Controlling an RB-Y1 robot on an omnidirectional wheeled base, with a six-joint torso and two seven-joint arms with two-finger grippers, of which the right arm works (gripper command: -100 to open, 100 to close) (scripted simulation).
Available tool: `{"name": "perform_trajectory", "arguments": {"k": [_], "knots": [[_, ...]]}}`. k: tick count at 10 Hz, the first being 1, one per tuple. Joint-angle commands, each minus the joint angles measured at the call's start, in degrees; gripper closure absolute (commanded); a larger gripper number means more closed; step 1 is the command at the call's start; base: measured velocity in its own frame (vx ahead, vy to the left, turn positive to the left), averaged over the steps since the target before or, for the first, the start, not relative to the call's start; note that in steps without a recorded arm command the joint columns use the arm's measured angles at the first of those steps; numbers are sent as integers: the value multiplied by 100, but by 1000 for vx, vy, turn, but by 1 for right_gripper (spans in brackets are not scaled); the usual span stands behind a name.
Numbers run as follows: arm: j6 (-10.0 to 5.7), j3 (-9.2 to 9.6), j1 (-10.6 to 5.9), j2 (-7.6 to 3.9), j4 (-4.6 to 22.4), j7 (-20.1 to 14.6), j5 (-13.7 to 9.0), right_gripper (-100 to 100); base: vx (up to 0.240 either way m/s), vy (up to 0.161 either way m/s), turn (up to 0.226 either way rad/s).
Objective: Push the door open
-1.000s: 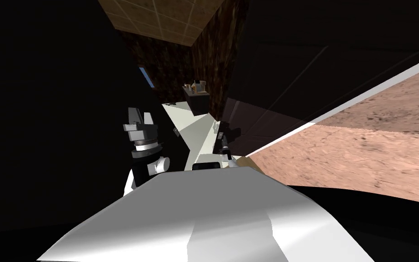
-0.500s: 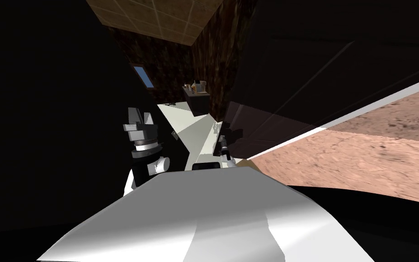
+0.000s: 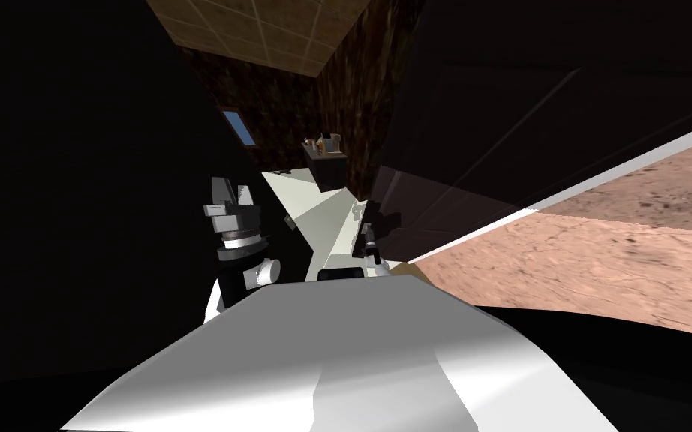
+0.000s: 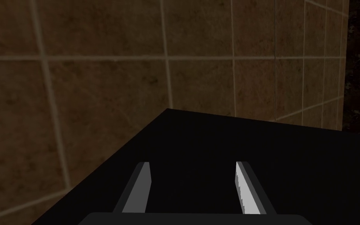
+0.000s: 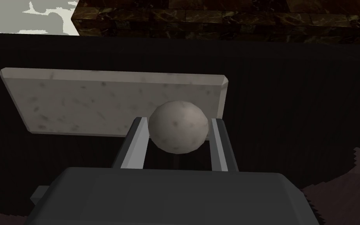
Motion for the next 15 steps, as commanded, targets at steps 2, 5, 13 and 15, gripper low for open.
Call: {"name": "perform_trajectory", "arguments": {"k": [2,5,13,15], "knots": [[-9,-108,-10,-127,-3,75,-60,100,154,24,-58],[-17,-203,-20,-207,7,142,-114,100,213,-5,-55],[-173,233,-311,17,335,619,-867,-100,-85,-13,-114],[-193,325,-353,186,384,701,-1002,-100,-100,52,-46]]}}
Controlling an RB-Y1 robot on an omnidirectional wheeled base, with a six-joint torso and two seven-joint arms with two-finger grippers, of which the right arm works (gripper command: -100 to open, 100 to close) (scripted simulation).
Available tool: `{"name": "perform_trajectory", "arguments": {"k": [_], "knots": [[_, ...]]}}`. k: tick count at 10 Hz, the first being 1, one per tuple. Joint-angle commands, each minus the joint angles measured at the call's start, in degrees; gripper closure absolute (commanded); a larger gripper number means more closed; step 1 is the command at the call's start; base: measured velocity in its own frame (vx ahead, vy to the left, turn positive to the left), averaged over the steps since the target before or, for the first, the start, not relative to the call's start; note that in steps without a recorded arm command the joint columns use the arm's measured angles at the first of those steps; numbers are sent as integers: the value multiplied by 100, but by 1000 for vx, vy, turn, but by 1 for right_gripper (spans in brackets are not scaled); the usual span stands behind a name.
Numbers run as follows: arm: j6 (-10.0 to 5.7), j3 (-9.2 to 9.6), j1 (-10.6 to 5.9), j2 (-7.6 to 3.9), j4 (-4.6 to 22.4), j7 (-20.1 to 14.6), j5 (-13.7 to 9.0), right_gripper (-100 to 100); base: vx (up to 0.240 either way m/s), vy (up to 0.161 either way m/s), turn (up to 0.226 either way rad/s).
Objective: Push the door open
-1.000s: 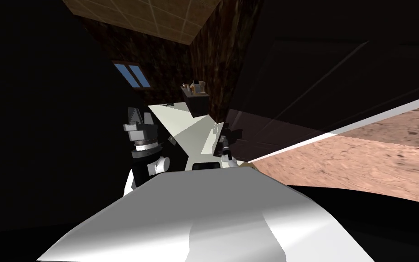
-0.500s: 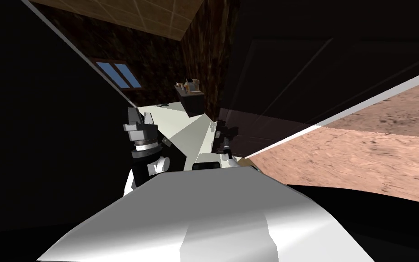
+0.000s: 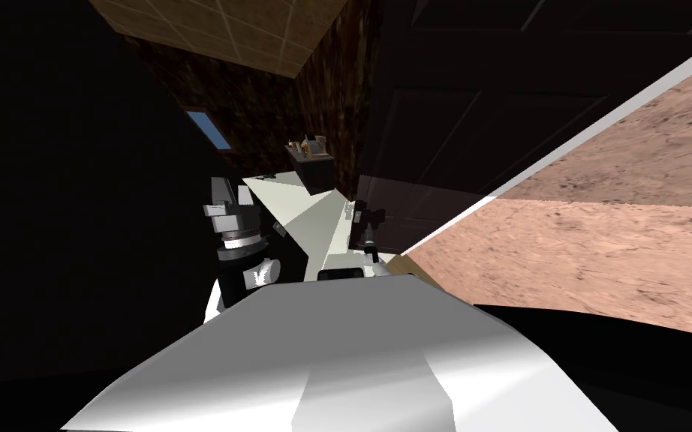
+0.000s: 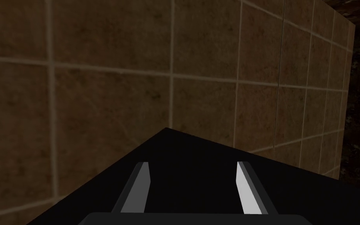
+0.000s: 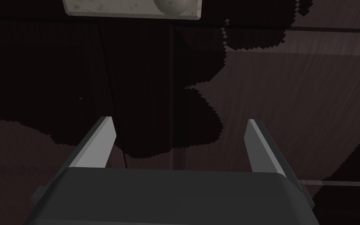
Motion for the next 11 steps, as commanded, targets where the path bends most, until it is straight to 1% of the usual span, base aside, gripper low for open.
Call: {"name": "perform_trajectory", "arguments": {"k": [1,2,3,4,5,6,7,8,9,11], "knots": [[-67,33,-136,102,205,43,-78,-100,-70,80,-51],[-81,94,-164,250,237,97,-167,-100,-67,134,-24],[-85,112,-172,303,247,114,-193,-100,-52,173,-19],[-85,112,-172,303,247,114,-193,-100,-33,116,-13],[-85,112,-172,303,247,114,-193,-100,-14,40,5],[-20,116,-115,302,139,141,-188,-100,-4,14,3],[-38,113,-121,218,155,138,-189,-100,21,-75,-32],[-40,112,-121,179,156,139,-190,-100,71,-130,-9],[-45,108,-121,97,159,142,-191,-100,95,-155,1],[-63,95,-121,-63,169,153,-196,-100,164,-117,16]]}}
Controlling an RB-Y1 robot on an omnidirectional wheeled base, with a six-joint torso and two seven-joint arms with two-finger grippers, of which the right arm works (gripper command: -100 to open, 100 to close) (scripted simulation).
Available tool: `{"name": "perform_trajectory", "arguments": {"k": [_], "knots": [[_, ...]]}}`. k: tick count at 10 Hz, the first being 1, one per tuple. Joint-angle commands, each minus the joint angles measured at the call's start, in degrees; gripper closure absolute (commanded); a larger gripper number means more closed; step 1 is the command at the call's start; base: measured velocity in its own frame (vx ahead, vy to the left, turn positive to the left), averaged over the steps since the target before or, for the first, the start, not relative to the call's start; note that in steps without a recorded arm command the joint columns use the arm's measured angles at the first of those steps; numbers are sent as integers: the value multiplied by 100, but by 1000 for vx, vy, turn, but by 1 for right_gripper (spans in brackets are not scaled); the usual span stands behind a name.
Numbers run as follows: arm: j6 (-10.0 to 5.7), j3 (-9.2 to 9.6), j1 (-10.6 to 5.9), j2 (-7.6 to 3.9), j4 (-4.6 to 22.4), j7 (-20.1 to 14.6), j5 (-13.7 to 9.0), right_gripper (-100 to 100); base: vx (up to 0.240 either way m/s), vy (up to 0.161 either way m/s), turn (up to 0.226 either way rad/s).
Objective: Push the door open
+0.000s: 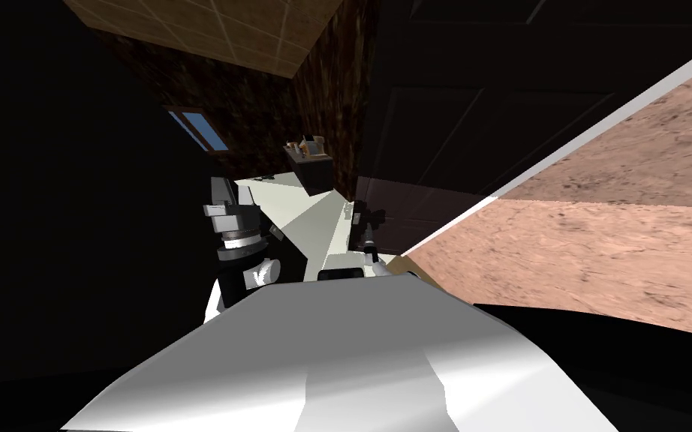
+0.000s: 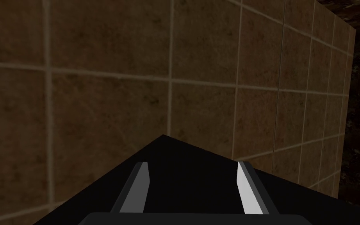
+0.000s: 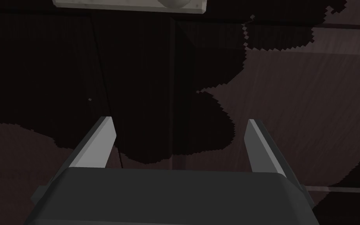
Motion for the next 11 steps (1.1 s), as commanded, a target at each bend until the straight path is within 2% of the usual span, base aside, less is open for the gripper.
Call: {"name": "perform_trajectory", "arguments": {"k": [1,2,4,6,7,8,9,11], "knots": [[27,-19,-9,-69,-28,34,-10,-100,245,-45,20],[18,-25,-8,-66,-23,38,-12,-100,223,13,32],[3,-36,-8,19,-14,47,-17,-100,194,45,24],[-11,-47,-8,212,-6,56,-21,-100,194,44,25],[-11,-47,-8,212,-6,56,-21,-100,95,38,-21],[54,-53,60,181,-116,91,-23,-100,25,16,6],[54,-53,60,181,-116,91,-23,100,0,0,0],[54,-53,60,181,-116,91,-23,100,-8,-7,2]]}}
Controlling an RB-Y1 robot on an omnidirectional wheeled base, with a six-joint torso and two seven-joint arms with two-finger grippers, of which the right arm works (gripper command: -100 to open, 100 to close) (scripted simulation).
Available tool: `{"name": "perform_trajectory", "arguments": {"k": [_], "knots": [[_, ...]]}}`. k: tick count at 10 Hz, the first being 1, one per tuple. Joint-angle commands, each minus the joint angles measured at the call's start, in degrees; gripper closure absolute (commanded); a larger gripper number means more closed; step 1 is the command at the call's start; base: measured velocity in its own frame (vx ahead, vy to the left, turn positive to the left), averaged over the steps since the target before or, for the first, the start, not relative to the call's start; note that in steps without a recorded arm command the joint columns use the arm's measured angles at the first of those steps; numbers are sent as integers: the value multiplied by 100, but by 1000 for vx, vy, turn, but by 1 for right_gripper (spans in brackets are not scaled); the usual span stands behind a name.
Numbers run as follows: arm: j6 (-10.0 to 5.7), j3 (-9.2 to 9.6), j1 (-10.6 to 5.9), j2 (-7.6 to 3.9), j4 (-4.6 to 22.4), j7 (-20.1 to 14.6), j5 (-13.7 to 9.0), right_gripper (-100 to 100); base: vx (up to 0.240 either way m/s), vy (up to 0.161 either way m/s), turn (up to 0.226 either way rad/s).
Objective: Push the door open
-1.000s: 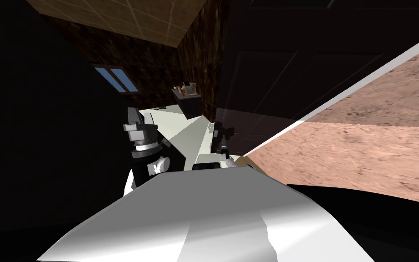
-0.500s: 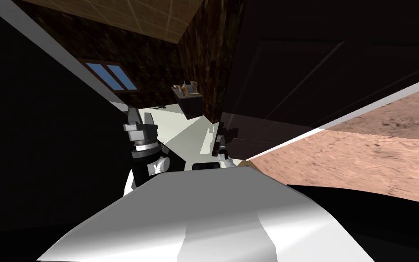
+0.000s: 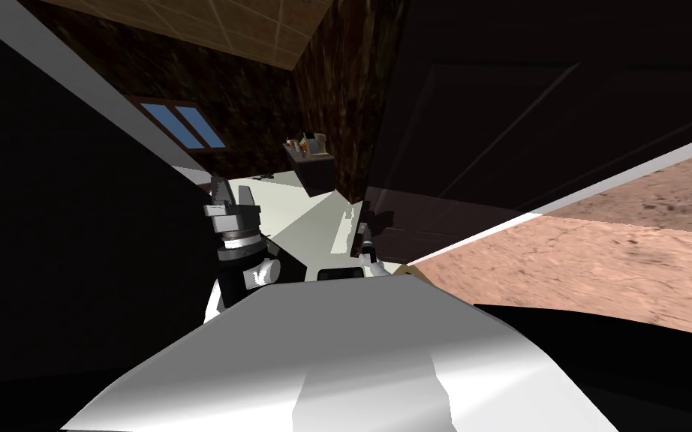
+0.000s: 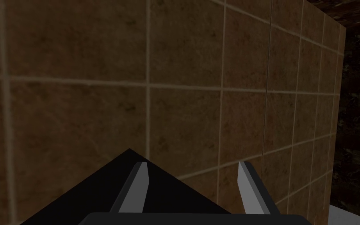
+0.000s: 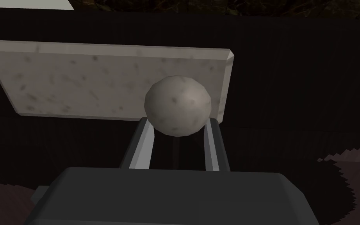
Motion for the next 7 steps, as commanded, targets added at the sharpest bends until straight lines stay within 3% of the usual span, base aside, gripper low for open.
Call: {"name": "perform_trajectory", "arguments": {"k": [1,3,4,5,6,7], "knots": [[-6,0,0,-1,-3,0,0,100,0,0,0],[-6,0,0,-1,-3,0,0,100,0,0,0],[-28,-85,-2,-159,1,64,-85,100,115,16,-46],[-28,-85,-2,-159,1,64,-85,100,141,8,-31],[82,40,121,-274,-164,62,-58,-100,-62,-46,-159],[76,73,110,-303,-148,47,-57,-100,-181,-85,-159]]}}
